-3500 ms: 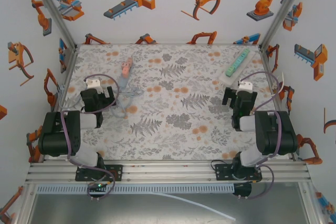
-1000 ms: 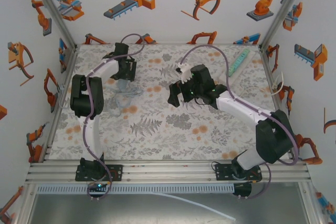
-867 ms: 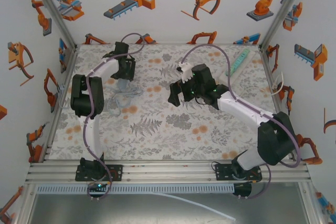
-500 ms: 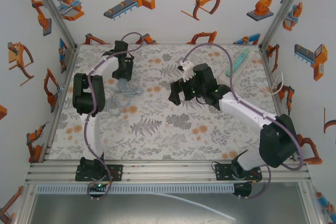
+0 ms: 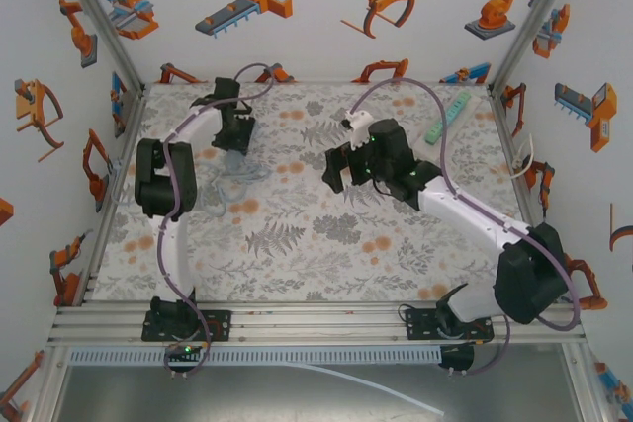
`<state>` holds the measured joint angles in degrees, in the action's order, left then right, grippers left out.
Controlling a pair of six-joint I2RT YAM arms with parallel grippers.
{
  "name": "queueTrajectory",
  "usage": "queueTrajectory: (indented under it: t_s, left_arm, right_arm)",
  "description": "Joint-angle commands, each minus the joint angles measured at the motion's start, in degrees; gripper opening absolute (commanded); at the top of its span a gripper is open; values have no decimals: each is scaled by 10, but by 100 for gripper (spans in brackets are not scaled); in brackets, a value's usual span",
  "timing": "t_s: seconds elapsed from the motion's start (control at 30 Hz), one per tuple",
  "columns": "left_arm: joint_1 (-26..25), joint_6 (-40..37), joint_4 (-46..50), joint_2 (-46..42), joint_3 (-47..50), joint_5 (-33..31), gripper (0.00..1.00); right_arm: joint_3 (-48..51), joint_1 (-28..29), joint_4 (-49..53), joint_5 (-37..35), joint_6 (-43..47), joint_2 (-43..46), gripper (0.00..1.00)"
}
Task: Pull the plug off the socket
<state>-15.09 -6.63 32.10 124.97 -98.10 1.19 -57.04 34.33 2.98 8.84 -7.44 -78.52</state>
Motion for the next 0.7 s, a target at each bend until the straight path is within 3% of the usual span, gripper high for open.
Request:
queueTrajectory:
  t_s: [0.0,0.27,0.67]
  left_arm:
    - [-44,-60,2,-56,40,117,30]
    - [-145,-121,-26,-112,106,124,28]
    - [-311,-163,-77,-166,199,57,25]
  right_arm:
    - [27,2,-47,-70,18,42,99]
    - [106,-6,-89,-231,48,146,99]
    - [173,-33,-73,-316,113,331,100]
